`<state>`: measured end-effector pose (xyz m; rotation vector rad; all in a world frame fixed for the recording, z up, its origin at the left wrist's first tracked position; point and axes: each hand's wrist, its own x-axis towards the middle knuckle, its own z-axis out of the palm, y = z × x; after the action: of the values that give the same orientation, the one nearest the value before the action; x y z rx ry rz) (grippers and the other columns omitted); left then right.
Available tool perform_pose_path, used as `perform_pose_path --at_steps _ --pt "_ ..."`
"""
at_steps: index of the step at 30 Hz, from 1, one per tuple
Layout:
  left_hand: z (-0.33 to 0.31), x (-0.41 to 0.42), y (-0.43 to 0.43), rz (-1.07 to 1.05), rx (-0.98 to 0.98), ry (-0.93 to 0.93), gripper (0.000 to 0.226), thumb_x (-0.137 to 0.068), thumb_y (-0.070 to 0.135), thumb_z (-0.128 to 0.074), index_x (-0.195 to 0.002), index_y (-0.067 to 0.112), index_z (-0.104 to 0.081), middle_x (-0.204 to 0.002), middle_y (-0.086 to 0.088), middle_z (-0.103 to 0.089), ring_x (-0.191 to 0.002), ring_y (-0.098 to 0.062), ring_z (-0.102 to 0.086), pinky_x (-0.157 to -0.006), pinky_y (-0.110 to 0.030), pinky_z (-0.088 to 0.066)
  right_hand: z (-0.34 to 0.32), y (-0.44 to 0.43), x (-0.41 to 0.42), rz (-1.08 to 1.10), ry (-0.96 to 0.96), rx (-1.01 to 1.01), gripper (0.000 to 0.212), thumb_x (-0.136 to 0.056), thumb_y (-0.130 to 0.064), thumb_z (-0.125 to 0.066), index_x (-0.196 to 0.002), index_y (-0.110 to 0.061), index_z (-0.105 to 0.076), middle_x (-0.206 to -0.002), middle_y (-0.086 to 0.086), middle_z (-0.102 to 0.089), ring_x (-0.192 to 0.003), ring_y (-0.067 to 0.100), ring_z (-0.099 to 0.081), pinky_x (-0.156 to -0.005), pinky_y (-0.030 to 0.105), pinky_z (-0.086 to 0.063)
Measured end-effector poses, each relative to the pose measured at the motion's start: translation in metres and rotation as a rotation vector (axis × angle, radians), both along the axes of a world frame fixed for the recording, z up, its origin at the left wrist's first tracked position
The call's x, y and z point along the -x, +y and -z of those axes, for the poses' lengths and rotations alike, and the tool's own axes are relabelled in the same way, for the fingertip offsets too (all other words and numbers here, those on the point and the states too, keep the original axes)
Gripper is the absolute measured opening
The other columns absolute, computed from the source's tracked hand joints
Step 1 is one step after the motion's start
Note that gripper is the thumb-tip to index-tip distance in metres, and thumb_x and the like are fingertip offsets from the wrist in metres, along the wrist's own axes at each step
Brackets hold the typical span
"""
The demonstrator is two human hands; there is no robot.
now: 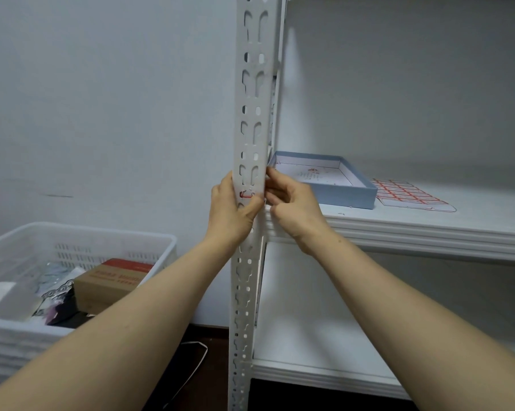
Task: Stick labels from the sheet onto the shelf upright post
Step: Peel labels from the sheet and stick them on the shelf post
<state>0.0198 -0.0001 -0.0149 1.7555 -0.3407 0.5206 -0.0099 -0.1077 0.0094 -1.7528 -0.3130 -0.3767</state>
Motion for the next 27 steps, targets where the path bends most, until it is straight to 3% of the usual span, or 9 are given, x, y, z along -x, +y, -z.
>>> perform_pose_path --at_steps 2,4,8,13,18,23,27 --pt "0.001 0.000 -0.002 0.046 0.118 0.074 0.058 -0.067 0.040 -0.059 -0.121 0.024 -0.048 -0.119 -0.008 -0.058 -0.106 -0.020 -0.060 -0.091 -0.035 -0.052 0.000 0.000 0.002 -0.009 0.005 -0.010 0.073 -0.075 0.029 -0.035 -0.136 -0.010 -0.046 -0.108 -0.008 -0.059 -0.094 -0.005 -0.058 -0.081 0.005 -0.046" --pt "0.004 0.001 -0.004 0.109 0.239 0.145 0.058 -0.077 0.030 -0.064 -0.131 0.026 -0.042 -0.122 -0.006 -0.059 -0.104 -0.016 -0.062 -0.093 -0.032 -0.051 0.000 -0.001 0.002 -0.015 0.011 -0.015 0.072 -0.076 0.029 -0.037 -0.137 -0.010 -0.045 -0.108 -0.008 -0.058 -0.088 -0.009 -0.057 -0.078 0.004 -0.046" --pt "0.010 0.003 -0.008 0.230 0.443 0.174 0.052 -0.092 0.009 -0.056 -0.139 0.022 -0.037 -0.118 -0.006 -0.066 -0.104 -0.020 -0.065 -0.097 -0.039 -0.050 0.001 -0.001 -0.001 -0.001 0.037 -0.010 0.077 -0.073 0.031 -0.034 -0.139 -0.009 -0.042 -0.112 -0.004 -0.059 -0.098 -0.004 -0.056 -0.080 0.004 -0.046" --pt "0.010 0.000 -0.011 0.218 0.503 0.196 0.053 -0.092 0.006 -0.054 -0.139 0.025 -0.039 -0.120 -0.008 -0.065 -0.106 -0.025 -0.064 -0.098 -0.046 -0.049 0.001 -0.003 -0.002 -0.004 0.035 -0.006 0.078 -0.074 0.029 -0.037 -0.141 -0.010 -0.039 -0.129 0.004 -0.057 -0.110 0.002 -0.053 -0.085 0.004 -0.044" --pt "0.009 -0.001 -0.011 0.212 0.526 0.214 0.054 -0.092 0.004 -0.051 -0.139 0.028 -0.040 -0.115 -0.006 -0.067 -0.097 -0.017 -0.065 -0.096 -0.043 -0.050 0.001 -0.003 0.000 -0.012 0.030 -0.007 0.074 -0.077 0.027 -0.040 -0.140 -0.012 -0.041 -0.117 -0.002 -0.058 -0.099 -0.002 -0.055 -0.079 0.003 -0.045" --pt "0.013 -0.002 -0.010 0.204 0.518 0.204 0.058 -0.092 0.001 -0.047 -0.142 0.029 -0.035 -0.123 -0.013 -0.064 -0.105 -0.021 -0.063 -0.095 -0.037 -0.050 0.001 -0.003 0.001 -0.033 0.028 -0.011 0.074 -0.076 0.026 -0.046 -0.140 -0.012 -0.042 -0.116 -0.003 -0.057 -0.103 0.001 -0.054 -0.078 0.003 -0.046" --pt "0.016 -0.004 -0.004 0.275 0.537 0.238 0.064 -0.089 0.000 -0.051 -0.142 0.031 -0.037 -0.122 -0.010 -0.065 -0.111 -0.026 -0.063 -0.101 -0.048 -0.047 0.002 -0.003 -0.001 -0.020 0.031 -0.001 0.078 -0.074 0.029 -0.041 -0.141 -0.011 -0.040 -0.121 0.000 -0.058 -0.109 0.004 -0.054 -0.082 0.004 -0.046"
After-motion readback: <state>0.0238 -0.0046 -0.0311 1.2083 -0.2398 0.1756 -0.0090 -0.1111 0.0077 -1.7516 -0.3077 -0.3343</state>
